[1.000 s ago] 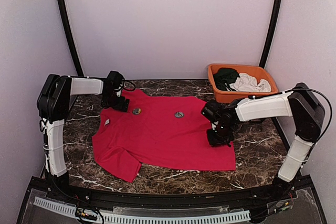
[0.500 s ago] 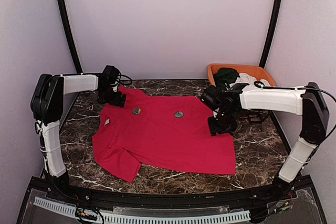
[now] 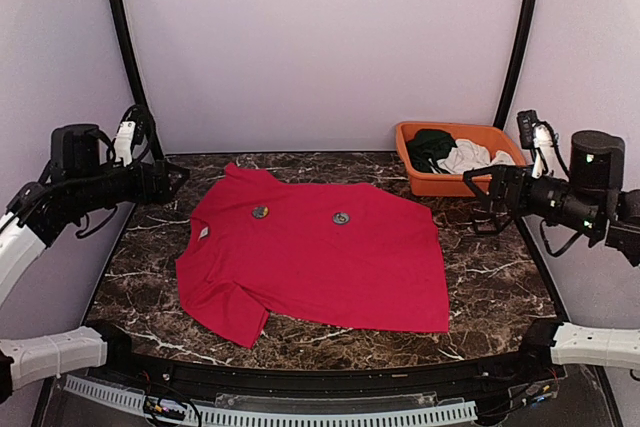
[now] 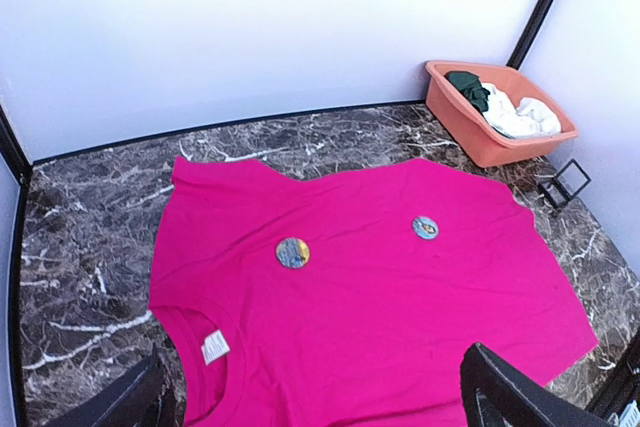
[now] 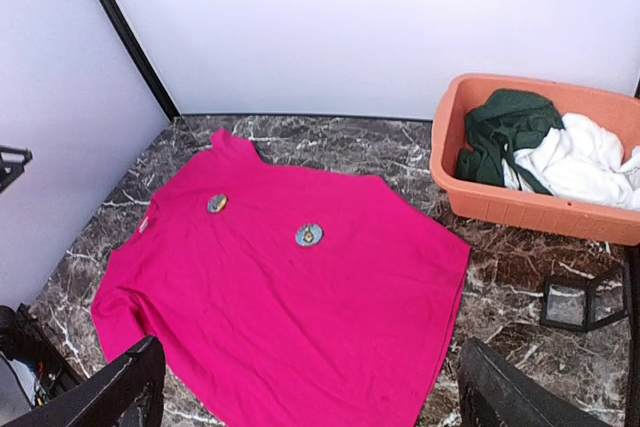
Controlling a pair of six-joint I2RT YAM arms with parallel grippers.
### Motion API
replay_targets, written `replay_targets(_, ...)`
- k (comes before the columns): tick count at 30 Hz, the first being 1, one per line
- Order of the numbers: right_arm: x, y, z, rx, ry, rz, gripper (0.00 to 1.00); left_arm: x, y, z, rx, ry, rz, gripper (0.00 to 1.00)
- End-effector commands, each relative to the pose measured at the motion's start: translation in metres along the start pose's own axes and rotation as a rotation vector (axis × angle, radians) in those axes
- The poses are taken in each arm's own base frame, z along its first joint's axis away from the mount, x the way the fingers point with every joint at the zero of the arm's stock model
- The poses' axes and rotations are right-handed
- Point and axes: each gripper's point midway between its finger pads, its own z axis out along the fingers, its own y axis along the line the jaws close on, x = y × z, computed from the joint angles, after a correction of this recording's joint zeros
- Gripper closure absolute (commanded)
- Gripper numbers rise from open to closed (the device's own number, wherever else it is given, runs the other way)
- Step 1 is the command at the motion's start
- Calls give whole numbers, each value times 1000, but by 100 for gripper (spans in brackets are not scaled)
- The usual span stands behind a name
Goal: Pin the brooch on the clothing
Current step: Reset both arms
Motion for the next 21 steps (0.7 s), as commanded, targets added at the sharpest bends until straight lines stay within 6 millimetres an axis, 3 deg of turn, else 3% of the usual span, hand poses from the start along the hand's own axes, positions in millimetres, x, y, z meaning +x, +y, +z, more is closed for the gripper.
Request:
replay_targets(1, 8, -9, -1, 18, -39, -34, 1, 54, -7, -19, 65, 61, -24, 1)
replay_targets(2, 10, -11, -2, 25, -39, -30, 1, 51, -8, -32, 72, 17, -14, 1)
replay_targets(6, 16, -14, -3, 26, -46, -13, 1, 64, -9, -48, 78, 5, 14, 1)
replay_targets(9, 14, -15, -14, -1, -96, 10, 1, 75, -7, -50, 72, 34, 18, 1)
replay_targets(15, 4, -16, -43, -51, -184, 41, 1, 69, -12, -45, 102, 13, 23, 1)
replay_targets(21, -1, -26, -53, -11, -213, 59, 1, 71, -7, -45, 76, -1, 10, 1)
